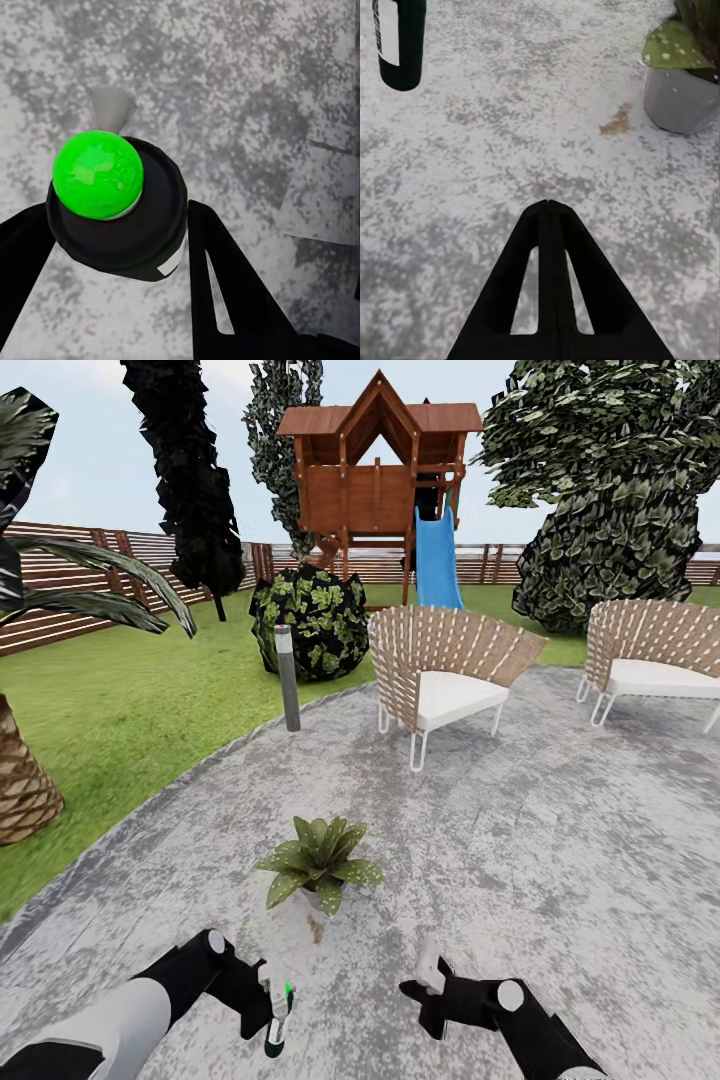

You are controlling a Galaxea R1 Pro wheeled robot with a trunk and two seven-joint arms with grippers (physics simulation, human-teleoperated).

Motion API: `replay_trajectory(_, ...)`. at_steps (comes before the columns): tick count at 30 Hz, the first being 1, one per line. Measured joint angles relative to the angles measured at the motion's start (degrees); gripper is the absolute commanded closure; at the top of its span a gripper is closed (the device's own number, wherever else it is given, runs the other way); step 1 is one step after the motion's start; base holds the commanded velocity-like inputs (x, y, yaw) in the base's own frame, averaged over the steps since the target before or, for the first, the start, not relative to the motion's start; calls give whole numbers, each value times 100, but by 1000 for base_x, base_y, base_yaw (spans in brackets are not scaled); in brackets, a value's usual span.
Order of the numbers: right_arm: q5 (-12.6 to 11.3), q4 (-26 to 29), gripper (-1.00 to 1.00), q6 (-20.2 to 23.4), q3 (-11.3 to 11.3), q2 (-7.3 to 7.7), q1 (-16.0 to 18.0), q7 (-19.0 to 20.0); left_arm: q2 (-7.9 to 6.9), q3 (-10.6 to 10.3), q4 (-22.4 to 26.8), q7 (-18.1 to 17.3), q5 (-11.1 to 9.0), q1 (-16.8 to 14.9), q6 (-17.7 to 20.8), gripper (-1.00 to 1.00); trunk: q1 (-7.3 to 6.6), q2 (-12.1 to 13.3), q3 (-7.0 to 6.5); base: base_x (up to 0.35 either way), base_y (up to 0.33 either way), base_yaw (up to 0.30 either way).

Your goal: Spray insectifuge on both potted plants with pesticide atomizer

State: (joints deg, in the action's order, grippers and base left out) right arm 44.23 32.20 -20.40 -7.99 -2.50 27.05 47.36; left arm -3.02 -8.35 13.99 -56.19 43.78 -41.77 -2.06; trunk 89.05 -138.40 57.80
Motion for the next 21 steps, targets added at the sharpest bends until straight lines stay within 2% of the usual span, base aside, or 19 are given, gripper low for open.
replay_trajectory(3,0,-6,100,-1,20,-220,6,26,67,-8,-11,5,10,9,0,100,0,0,0,0,0,0)
replay_trajectory(6,-9,-2,100,-2,361,-374,7,24,172,-15,-12,6,17,19,-2,100,0,0,0,0,0,0)
replay_trajectory(10,-8,-2,100,-5,499,-589,8,30,290,-35,-12,14,57,20,-2,100,0,0,0,0,0,0)
replay_trajectory(14,-9,-17,100,-4,512,-637,8,30,323,-70,-6,14,104,86,-104,100,0,0,0,0,0,0)
replay_trajectory(17,-22,-12,100,-3,513,-640,8,23,417,-66,1,8,107,129,-319,100,0,0,0,0,0,0)
replay_trajectory(18,-21,-11,100,-3,513,-641,8,22,491,-58,2,7,94,135,-366,100,0,0,0,0,0,0)
replay_trajectory(21,-24,-17,100,-3,513,-641,8,22,633,-62,9,10,90,135,-380,100,0,0,0,0,0,0)
